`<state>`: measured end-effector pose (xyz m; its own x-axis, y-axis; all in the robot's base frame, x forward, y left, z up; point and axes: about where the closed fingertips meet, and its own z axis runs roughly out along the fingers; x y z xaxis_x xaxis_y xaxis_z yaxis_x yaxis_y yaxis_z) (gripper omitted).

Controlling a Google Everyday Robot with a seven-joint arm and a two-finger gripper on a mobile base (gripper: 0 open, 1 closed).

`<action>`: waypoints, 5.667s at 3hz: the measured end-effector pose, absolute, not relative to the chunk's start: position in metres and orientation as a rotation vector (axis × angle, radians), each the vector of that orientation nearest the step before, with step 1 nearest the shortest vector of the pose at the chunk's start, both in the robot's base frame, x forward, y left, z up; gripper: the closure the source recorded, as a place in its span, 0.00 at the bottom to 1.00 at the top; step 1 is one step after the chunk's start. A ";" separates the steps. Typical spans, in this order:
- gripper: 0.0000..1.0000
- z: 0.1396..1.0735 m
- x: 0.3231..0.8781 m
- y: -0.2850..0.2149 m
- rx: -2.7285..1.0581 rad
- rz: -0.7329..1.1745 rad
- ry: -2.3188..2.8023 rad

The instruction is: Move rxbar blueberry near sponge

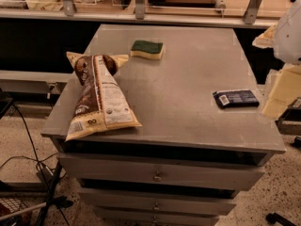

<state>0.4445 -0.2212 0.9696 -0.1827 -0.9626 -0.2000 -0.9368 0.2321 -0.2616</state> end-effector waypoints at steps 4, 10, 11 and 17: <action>0.00 0.880 0.502 -0.257 -2.107 0.009 2.034; 1.00 0.833 0.542 -0.272 -2.185 0.057 2.104; 1.00 0.857 0.556 -0.285 -2.095 -0.003 2.100; 1.00 0.965 0.665 -0.192 -1.920 -0.243 1.691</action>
Offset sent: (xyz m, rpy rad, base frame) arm 0.0496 -0.0398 -0.0847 -0.0341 0.0869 0.2831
